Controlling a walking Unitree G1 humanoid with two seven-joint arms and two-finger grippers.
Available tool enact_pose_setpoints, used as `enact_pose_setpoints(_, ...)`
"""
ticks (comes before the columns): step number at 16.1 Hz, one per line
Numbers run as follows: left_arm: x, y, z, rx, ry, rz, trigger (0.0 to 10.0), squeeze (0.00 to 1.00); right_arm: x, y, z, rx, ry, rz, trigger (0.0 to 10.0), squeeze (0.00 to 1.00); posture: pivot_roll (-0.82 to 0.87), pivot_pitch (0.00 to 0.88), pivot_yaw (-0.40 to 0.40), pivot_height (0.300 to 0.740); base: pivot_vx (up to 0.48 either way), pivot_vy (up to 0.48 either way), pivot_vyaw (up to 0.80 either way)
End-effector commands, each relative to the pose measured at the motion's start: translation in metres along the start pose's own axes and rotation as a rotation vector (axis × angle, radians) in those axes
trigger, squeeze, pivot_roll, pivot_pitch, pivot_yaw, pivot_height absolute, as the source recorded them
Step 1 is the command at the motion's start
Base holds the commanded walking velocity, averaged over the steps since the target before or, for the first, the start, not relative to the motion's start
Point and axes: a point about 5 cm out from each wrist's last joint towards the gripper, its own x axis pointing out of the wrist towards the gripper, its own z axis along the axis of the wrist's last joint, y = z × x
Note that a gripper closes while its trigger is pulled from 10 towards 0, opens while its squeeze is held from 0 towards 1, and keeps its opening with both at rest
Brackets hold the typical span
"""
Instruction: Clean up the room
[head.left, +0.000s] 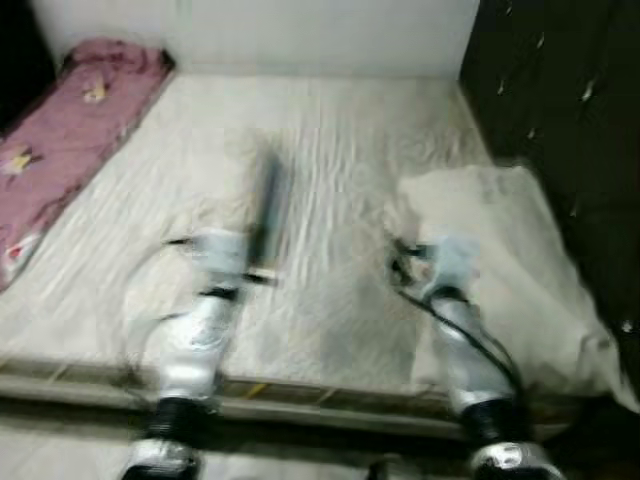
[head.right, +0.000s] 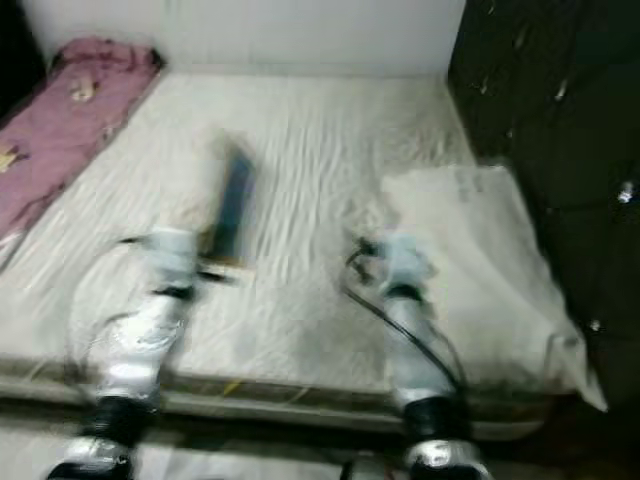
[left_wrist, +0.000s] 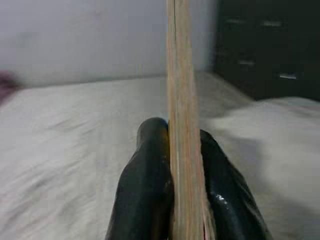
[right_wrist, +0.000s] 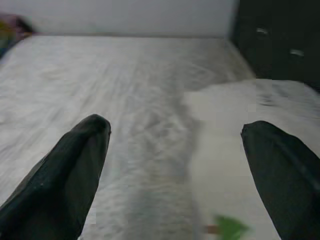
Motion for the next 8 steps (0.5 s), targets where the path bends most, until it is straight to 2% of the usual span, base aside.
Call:
enact_pose_setpoints(1,-0.0061,0.0258,0.0044,0.035,-0.018,0.081,10.0,0.00,0.0036,0.0218,0.0095,0.017,-0.032,0.062,10.0,0.00,0.03,0.000,0.032,0.740,0.000,0.000,0.00)
enact_pose_setpoints(8,-0.0069,0.0274,0.0023,0.073,0.002,0.114,10.0,0.00,0.0025,0.0228,0.0076,0.002,-0.025,0.076,10.0,0.00,0.03,0.000,0.027,0.740,0.000,0.000,0.00)
